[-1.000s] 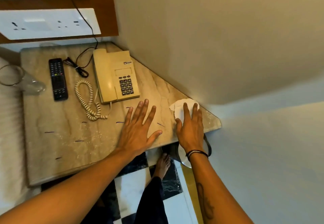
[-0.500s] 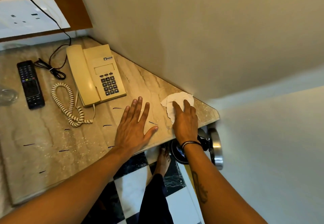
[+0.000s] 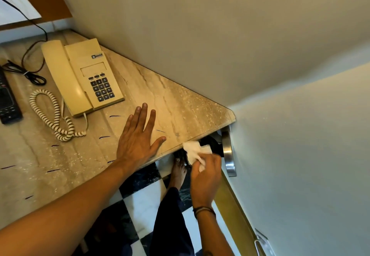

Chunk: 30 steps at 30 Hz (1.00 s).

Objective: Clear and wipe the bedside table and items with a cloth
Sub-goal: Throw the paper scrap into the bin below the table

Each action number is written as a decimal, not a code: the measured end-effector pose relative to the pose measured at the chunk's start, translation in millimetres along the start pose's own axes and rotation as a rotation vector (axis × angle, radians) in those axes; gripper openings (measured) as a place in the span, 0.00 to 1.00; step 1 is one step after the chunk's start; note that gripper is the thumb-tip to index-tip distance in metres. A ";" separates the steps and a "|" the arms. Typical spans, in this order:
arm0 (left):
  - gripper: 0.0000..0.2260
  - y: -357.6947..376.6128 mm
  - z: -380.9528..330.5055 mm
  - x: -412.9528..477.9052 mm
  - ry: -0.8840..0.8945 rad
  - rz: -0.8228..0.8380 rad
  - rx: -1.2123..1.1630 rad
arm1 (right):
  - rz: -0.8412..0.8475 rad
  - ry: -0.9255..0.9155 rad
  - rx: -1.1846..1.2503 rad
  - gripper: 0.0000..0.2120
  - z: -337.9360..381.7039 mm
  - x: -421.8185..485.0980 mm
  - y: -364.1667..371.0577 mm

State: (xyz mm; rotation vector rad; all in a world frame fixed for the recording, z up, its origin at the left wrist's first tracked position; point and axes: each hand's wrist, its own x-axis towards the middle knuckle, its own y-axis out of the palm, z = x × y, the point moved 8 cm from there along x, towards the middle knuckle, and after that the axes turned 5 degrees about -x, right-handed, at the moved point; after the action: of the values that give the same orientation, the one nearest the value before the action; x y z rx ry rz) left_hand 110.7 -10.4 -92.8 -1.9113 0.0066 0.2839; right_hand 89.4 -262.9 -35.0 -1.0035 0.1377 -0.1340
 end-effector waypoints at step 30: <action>0.42 -2.4 32.6 -42.8 -0.081 -0.166 -0.026 | 0.157 -0.443 -0.026 0.24 87.8 -13.5 43.9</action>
State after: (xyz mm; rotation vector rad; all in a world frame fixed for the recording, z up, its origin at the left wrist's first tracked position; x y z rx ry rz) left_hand 63.2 15.0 -92.6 -1.9118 -0.2093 0.2497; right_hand 93.8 -164.5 -24.9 -1.0221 -0.1870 0.2343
